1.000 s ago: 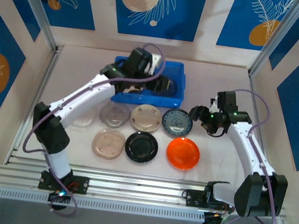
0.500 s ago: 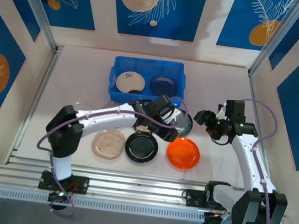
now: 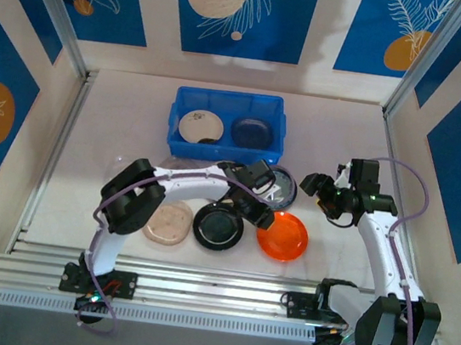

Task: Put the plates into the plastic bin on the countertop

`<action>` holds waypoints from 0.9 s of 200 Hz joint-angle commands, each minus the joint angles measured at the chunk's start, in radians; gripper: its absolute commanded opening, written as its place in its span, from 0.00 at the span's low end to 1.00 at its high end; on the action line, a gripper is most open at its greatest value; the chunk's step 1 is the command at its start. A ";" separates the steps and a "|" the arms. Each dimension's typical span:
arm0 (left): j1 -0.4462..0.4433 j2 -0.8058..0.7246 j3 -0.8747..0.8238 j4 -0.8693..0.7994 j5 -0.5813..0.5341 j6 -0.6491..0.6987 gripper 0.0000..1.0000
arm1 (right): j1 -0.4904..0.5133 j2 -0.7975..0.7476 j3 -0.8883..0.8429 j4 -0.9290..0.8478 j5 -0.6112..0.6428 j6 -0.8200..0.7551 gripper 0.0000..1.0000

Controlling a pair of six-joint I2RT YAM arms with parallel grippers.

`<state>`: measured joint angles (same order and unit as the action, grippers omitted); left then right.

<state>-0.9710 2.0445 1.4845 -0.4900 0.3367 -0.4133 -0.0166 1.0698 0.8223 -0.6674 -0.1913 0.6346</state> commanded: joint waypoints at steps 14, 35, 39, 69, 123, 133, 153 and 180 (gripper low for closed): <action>0.009 0.044 0.026 0.029 0.054 -0.035 0.49 | -0.011 -0.002 -0.010 0.010 -0.034 -0.003 0.70; 0.011 0.058 0.031 0.029 0.058 -0.041 0.48 | -0.018 0.001 -0.014 0.015 -0.039 -0.005 0.71; 0.011 0.060 0.031 0.030 0.059 -0.042 0.48 | -0.019 0.001 -0.013 0.013 -0.040 -0.006 0.70; 0.012 0.075 0.036 0.034 0.073 -0.045 0.41 | -0.025 0.001 -0.017 0.017 -0.047 -0.008 0.70; 0.014 0.106 0.066 0.011 0.082 -0.048 0.31 | -0.030 0.005 -0.026 0.025 -0.055 -0.015 0.70; 0.017 0.109 0.066 0.011 0.085 -0.048 0.28 | -0.033 0.007 -0.024 0.024 -0.057 -0.019 0.70; 0.020 0.116 0.068 0.013 0.099 -0.052 0.20 | -0.036 0.012 -0.023 0.025 -0.061 -0.023 0.70; 0.026 0.110 0.062 0.024 0.111 -0.055 0.05 | -0.039 0.012 -0.021 0.026 -0.068 -0.023 0.70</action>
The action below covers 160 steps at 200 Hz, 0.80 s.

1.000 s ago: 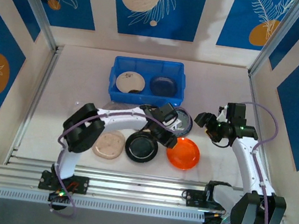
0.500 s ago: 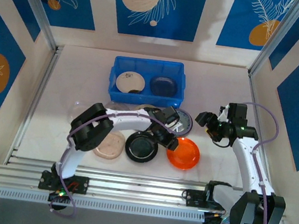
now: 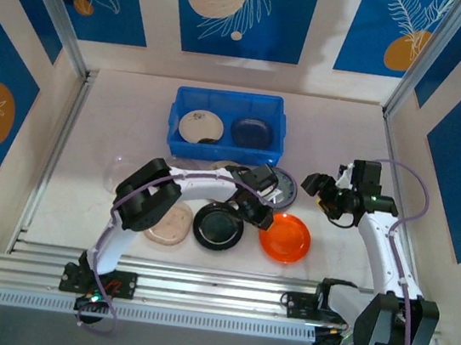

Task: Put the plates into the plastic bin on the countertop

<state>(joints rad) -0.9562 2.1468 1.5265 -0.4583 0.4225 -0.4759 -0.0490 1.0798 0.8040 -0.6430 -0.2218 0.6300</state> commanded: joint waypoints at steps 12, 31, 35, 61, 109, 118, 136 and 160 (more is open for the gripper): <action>0.013 -0.004 0.018 -0.006 0.035 0.005 0.00 | -0.007 -0.001 0.001 0.000 -0.042 -0.026 0.70; 0.014 -0.037 0.019 -0.001 0.074 -0.005 0.00 | -0.014 0.000 0.035 -0.030 -0.014 -0.048 0.70; 0.014 -0.045 0.019 -0.002 0.080 -0.006 0.00 | -0.017 -0.001 0.043 -0.035 -0.007 -0.053 0.70; 0.026 -0.125 0.015 -0.015 0.113 -0.026 0.00 | -0.039 -0.020 0.098 -0.048 0.013 -0.070 0.70; 0.075 -0.273 0.028 -0.031 0.060 -0.085 0.00 | -0.054 -0.041 0.202 -0.055 0.053 -0.092 0.69; 0.089 -0.297 0.023 -0.011 0.063 -0.117 0.00 | -0.055 -0.043 0.219 -0.052 0.051 -0.086 0.69; 0.130 -0.336 0.014 0.021 0.059 -0.173 0.00 | -0.054 -0.047 0.247 -0.036 0.021 -0.079 0.69; 0.181 -0.374 -0.003 0.052 0.030 -0.229 0.00 | -0.053 -0.048 0.274 -0.026 -0.026 -0.065 0.69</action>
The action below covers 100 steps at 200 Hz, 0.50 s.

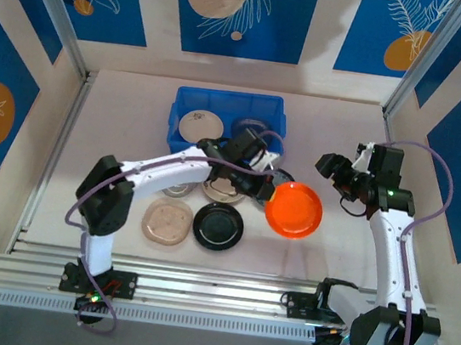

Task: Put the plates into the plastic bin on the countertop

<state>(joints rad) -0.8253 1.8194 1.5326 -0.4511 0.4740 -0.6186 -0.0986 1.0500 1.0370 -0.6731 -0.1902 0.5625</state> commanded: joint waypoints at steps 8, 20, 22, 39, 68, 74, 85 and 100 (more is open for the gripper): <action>0.071 -0.057 -0.026 0.070 -0.021 -0.107 0.00 | -0.003 -0.019 0.043 0.014 -0.074 0.013 0.69; 0.100 -0.076 -0.063 0.119 -0.016 -0.153 0.00 | -0.002 -0.017 0.040 0.028 -0.108 0.025 0.68; 0.104 -0.078 -0.070 0.132 -0.013 -0.159 0.00 | -0.001 -0.016 0.040 0.030 -0.114 0.028 0.68; 0.142 -0.097 -0.117 0.206 0.008 -0.227 0.00 | 0.008 -0.005 0.030 0.049 -0.159 0.048 0.64; 0.167 -0.116 -0.136 0.220 -0.008 -0.237 0.00 | 0.052 0.027 0.004 0.078 -0.213 0.074 0.60; 0.171 -0.118 -0.135 0.214 -0.010 -0.235 0.00 | 0.063 0.033 -0.004 0.085 -0.213 0.081 0.60; 0.174 -0.121 -0.138 0.217 -0.011 -0.234 0.00 | 0.084 0.042 -0.016 0.104 -0.216 0.089 0.59; 0.175 -0.123 -0.142 0.220 -0.007 -0.239 0.00 | 0.114 0.062 -0.025 0.123 -0.206 0.098 0.58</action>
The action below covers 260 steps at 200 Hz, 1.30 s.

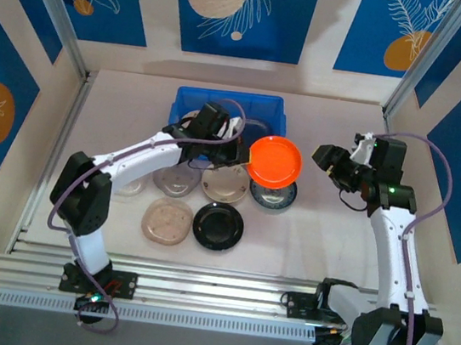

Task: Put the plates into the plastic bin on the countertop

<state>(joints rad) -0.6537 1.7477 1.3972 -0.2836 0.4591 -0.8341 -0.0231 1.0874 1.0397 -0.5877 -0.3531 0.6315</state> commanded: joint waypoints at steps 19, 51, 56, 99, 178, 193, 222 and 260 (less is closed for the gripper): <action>0.006 -0.052 -0.010 0.064 0.019 -0.034 0.00 | 0.069 0.061 -0.023 0.036 -0.025 0.023 0.57; 0.005 -0.067 -0.023 0.068 0.020 -0.034 0.00 | 0.106 0.104 0.004 0.022 0.031 0.007 0.52; 0.006 -0.069 -0.024 0.064 0.018 -0.030 0.00 | 0.109 0.109 0.006 0.026 0.034 0.005 0.51; 0.008 -0.082 -0.028 0.043 0.012 -0.005 0.00 | 0.128 0.175 0.048 0.036 0.055 0.012 0.05; 0.144 -0.265 -0.164 -0.063 -0.157 0.083 0.87 | 0.251 0.391 0.312 0.032 0.130 0.015 0.00; 0.198 -0.319 -0.209 -0.088 -0.198 0.108 0.91 | 0.285 0.482 0.426 0.008 0.147 0.000 0.00; 0.304 -0.423 -0.312 -0.085 -0.221 0.120 0.93 | 0.340 0.688 0.686 -0.057 0.172 -0.044 0.00; 0.406 -0.541 -0.400 -0.103 -0.234 0.158 0.92 | 0.386 0.942 0.989 -0.117 0.169 -0.051 0.00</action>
<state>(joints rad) -0.2943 1.2743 1.0359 -0.3508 0.2501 -0.7261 0.3382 1.9163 1.8717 -0.6312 -0.1822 0.5999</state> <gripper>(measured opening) 0.927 0.066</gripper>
